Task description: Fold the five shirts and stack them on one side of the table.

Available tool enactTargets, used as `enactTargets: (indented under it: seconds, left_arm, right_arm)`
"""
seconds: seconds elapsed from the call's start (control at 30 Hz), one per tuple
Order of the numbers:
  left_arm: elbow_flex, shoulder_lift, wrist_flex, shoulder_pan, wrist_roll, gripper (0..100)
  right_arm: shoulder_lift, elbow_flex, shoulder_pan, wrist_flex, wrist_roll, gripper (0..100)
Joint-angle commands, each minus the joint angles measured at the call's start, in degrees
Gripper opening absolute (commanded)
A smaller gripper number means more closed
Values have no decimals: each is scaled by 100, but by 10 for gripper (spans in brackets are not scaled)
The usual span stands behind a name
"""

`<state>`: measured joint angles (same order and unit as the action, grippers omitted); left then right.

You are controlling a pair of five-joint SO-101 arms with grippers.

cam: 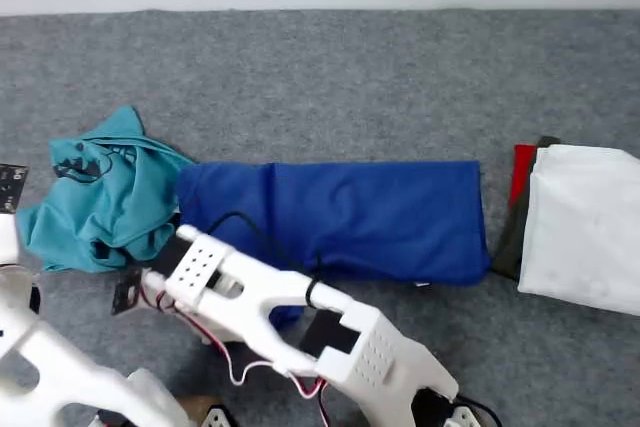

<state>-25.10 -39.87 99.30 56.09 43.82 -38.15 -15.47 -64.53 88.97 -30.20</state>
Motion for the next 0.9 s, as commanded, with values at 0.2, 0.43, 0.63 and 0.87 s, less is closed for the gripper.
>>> enactTargets:
  seconds: [0.2,0.43,0.63,0.87]
  left_arm:
    - [22,-123,-26,-18,26,15]
    - [22,-123,-35,-26,26,15]
    - [13,-105,-53,-26,26,15]
    - [13,-97,-53,-35,26,15]
  right_arm:
    - [-321,-88,-13,-242,-123,10]
    - [84,-273,13,48,-114,10]
    - [884,-484,356,409,-149,10]
    - [1068,-1011,1024,400,-158,10]
